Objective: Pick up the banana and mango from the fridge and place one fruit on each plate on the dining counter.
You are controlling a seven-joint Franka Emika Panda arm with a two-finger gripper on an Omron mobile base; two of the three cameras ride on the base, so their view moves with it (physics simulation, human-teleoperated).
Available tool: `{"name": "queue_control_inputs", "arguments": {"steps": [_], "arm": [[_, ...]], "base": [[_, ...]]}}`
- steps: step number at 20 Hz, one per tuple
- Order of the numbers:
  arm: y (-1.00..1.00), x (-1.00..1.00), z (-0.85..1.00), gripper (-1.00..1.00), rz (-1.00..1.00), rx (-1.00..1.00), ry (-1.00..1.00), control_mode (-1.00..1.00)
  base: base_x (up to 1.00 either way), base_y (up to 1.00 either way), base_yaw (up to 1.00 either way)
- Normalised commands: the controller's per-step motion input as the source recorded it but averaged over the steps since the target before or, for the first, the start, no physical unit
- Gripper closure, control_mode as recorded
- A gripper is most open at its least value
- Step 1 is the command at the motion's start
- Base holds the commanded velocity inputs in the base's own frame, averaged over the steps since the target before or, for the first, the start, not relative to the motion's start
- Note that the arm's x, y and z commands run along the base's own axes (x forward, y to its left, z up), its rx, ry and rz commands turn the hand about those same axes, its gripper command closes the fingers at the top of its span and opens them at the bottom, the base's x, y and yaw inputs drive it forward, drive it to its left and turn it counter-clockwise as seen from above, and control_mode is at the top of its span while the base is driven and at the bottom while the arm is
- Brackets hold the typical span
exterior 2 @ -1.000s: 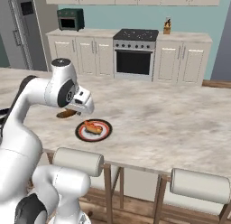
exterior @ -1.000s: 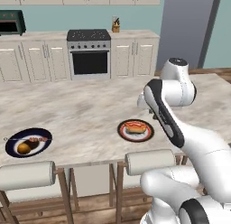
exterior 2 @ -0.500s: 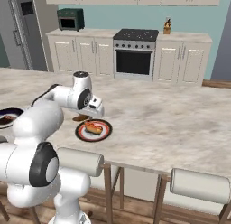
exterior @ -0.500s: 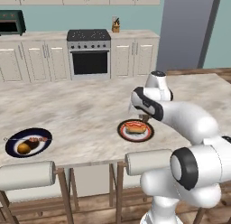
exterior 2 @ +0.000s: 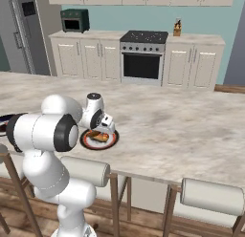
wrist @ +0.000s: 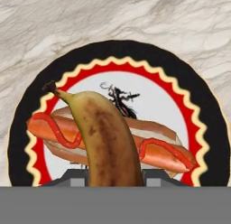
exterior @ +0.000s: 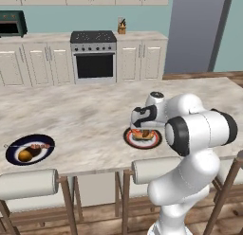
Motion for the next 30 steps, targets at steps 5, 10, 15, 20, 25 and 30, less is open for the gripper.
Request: {"name": "queue_control_inputs", "arguments": {"steps": [5,10,15,20,25,30], "arm": [[0.0,0.0,-0.05,1.0,0.0,0.0,0.01,-1.0],[0.0,0.0,0.0,1.0,0.0,0.0,0.0,-1.0],[0.0,0.0,0.0,-1.0,0.0,0.0,0.0,-1.0],[0.0,0.0,0.0,-1.0,0.0,0.0,0.0,-1.0],[0.04,0.0,0.0,-1.0,0.0,0.0,0.02,-1.0],[0.04,0.0,0.02,-1.0,0.0,0.0,0.03,-1.0]], "base": [[0.0,0.0,0.0],[0.0,0.0,0.0],[0.0,0.0,0.0],[0.0,0.0,0.0],[0.0,0.0,0.0],[0.0,0.0,0.0]]}}
